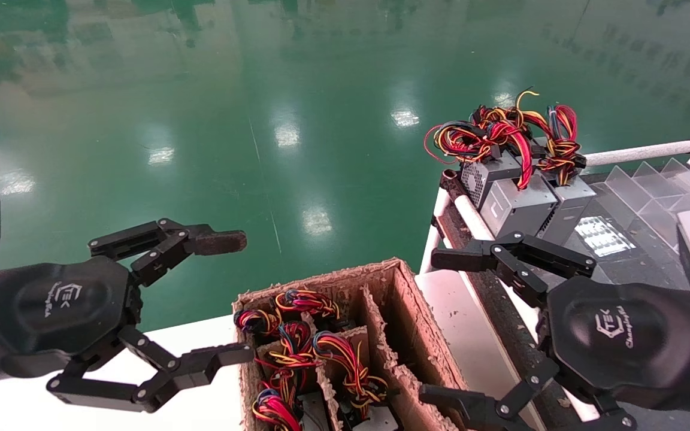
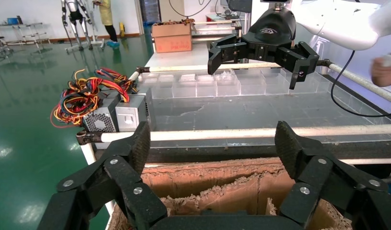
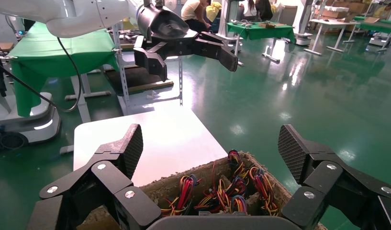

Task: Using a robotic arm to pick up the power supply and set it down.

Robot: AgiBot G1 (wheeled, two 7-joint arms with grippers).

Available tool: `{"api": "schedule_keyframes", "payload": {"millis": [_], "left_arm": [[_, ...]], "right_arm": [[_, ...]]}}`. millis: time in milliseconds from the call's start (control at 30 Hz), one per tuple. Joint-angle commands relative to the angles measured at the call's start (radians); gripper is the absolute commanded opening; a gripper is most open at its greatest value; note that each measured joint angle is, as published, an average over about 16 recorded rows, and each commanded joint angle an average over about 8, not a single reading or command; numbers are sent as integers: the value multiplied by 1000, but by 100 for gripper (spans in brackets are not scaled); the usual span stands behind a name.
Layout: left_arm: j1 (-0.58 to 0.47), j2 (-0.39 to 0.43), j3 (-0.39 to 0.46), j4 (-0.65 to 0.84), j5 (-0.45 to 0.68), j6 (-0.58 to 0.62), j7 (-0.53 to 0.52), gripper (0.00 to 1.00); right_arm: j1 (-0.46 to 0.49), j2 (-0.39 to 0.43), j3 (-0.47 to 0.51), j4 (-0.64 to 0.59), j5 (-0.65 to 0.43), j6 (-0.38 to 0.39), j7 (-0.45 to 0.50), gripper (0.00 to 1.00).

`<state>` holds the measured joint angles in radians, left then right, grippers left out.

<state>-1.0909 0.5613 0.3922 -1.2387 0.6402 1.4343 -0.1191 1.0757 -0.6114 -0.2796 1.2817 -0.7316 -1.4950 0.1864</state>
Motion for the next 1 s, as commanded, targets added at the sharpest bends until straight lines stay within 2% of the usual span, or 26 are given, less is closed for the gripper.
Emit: {"api": "schedule_keyframes", "payload": {"millis": [33,1000], "left_arm": [[0,0,0,0,0,0,0,0],[0,0,0,0,0,0,0,0]], "right_arm": [[0,0,0,0,0,0,0,100],[0,0,0,0,0,0,0,100]]}}
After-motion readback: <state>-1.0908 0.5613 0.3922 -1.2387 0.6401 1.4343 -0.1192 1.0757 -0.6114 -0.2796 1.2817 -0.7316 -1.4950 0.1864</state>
